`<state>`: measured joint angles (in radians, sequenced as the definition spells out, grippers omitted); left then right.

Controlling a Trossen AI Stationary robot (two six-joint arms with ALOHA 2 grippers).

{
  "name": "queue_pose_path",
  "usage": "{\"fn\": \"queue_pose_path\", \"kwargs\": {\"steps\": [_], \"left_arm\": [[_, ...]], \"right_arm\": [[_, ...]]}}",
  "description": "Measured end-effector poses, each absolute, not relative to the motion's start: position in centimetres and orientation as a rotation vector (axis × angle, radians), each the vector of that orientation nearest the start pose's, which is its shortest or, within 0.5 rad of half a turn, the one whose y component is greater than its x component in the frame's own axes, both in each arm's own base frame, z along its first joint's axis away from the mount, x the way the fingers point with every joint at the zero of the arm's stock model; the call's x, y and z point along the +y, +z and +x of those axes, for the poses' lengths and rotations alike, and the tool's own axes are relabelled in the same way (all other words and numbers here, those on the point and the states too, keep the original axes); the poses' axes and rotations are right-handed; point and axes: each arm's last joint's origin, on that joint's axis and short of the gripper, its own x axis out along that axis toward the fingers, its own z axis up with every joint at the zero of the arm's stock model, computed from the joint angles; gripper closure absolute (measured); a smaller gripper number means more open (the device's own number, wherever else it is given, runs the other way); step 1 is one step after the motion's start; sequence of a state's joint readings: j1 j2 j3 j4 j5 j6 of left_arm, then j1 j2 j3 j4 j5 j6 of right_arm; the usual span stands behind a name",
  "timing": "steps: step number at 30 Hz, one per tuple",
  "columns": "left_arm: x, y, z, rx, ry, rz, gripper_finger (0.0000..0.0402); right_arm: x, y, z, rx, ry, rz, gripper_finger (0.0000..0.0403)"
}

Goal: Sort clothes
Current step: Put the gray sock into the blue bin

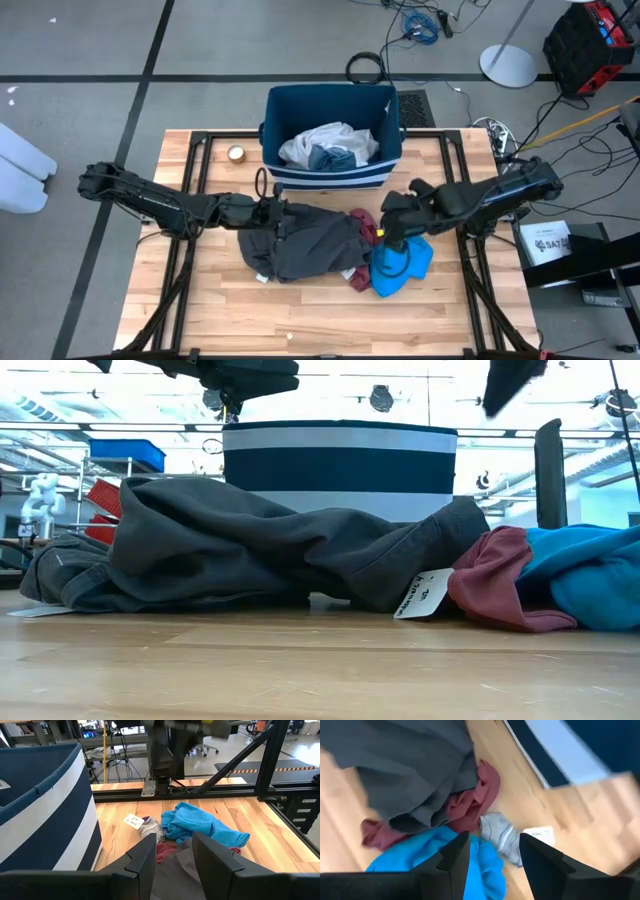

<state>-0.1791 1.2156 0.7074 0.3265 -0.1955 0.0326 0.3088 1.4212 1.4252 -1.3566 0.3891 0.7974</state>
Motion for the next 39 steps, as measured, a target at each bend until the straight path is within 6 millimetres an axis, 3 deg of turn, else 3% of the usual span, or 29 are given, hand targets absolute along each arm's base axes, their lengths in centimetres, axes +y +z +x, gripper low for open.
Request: {"fn": "queue_pose_path", "kwargs": {"steps": [7, 14, 35, 39], "left_arm": [[-4.2, 26.7, 26.3, 0.179, 0.014, 0.065, 0.0265], [-4.2, 26.7, 26.3, 0.178, 0.014, 0.065, 0.0265], [-4.2, 26.7, 26.3, 0.178, 0.014, 0.063, 0.0265], [-4.2, 26.7, 26.3, 0.178, 0.014, 0.062, 0.0265]], "right_arm": [[6.5, 27.6, 24.9, 1.077, -0.593, 0.331, 0.0243], [5.4, 23.5, 24.9, 1.099, -0.598, 0.361, 0.0243], [3.4, 15.3, 22.5, 1.089, -0.670, 0.400, 0.0244], [3.2, 14.2, 21.8, 1.102, -0.681, 0.421, 0.0279]]}}
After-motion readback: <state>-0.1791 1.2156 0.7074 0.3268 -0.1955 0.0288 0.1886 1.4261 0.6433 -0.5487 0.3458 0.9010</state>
